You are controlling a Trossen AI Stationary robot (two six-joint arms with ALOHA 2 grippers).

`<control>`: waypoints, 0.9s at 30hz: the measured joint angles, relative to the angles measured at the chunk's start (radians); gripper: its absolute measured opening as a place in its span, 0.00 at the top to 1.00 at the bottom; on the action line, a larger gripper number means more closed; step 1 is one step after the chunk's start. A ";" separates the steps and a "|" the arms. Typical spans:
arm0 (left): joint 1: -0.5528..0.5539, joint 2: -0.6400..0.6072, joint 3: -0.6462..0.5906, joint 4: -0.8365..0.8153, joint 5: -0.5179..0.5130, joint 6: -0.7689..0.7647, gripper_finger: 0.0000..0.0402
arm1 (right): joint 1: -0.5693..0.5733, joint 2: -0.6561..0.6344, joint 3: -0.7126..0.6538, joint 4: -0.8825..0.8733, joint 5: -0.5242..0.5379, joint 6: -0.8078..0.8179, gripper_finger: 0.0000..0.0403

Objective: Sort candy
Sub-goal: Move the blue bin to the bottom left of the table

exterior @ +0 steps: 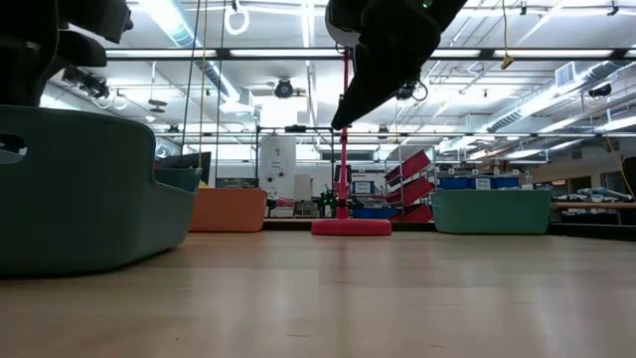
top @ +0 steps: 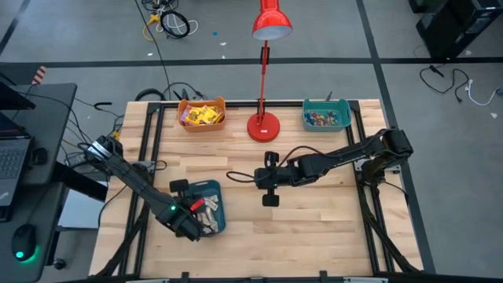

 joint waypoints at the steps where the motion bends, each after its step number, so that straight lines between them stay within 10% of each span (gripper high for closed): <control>1: 0.000 0.000 0.000 -0.015 0.003 0.001 1.00 | 0.000 0.000 0.000 0.000 0.000 0.001 1.00; 15: 0.000 0.000 0.044 -0.169 0.015 0.023 1.00 | 0.000 0.000 0.000 0.006 0.000 0.011 1.00; 27: 0.143 -0.015 0.006 0.175 -0.029 0.022 1.00 | -0.002 0.001 0.000 0.008 0.000 0.020 1.00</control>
